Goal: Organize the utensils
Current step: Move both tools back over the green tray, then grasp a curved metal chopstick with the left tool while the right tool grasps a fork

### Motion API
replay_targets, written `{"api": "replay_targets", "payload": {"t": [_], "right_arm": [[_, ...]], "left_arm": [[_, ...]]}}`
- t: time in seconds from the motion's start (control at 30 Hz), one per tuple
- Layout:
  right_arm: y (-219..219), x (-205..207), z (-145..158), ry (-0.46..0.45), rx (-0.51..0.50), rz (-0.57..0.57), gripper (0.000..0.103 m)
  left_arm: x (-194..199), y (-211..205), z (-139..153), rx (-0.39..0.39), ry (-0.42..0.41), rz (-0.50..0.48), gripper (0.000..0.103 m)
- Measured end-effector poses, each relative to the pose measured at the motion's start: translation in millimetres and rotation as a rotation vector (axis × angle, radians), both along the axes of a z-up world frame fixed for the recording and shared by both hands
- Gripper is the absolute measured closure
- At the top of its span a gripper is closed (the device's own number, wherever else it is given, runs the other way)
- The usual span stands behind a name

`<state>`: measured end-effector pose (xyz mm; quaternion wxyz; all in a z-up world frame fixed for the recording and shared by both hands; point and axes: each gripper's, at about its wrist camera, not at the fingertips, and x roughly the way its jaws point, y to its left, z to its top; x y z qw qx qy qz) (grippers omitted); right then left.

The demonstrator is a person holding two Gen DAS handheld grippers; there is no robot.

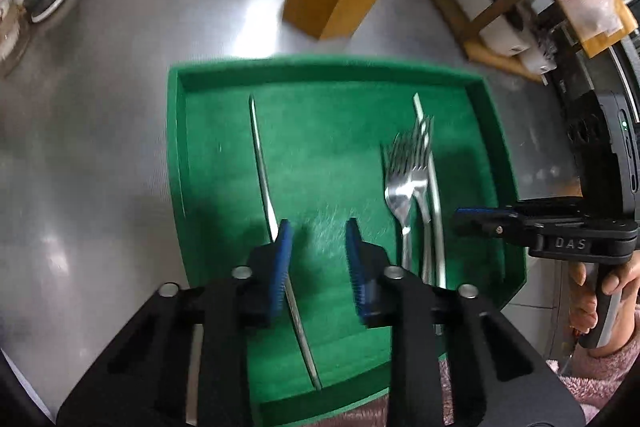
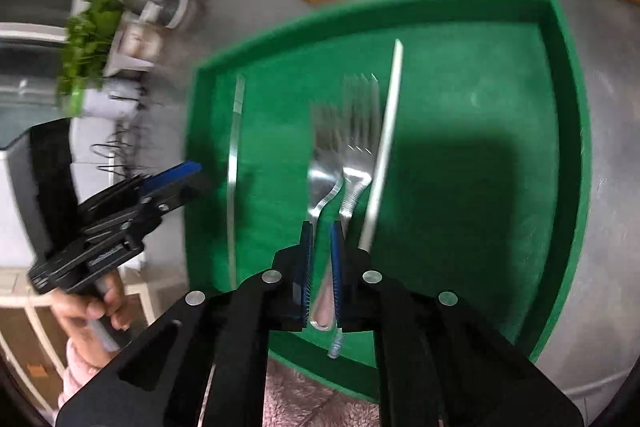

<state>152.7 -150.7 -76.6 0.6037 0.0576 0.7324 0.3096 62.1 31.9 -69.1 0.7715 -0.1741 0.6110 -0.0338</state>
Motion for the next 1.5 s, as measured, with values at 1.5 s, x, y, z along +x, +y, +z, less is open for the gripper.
{"api": "replay_targets", "payload": {"t": [1.5], "right_arm": [[50, -7, -14, -0.041, -0.324, 0.059, 0.092]], "left_arm": [[26, -13, -36, 0.212, 0.232, -0.035, 0.099]]}}
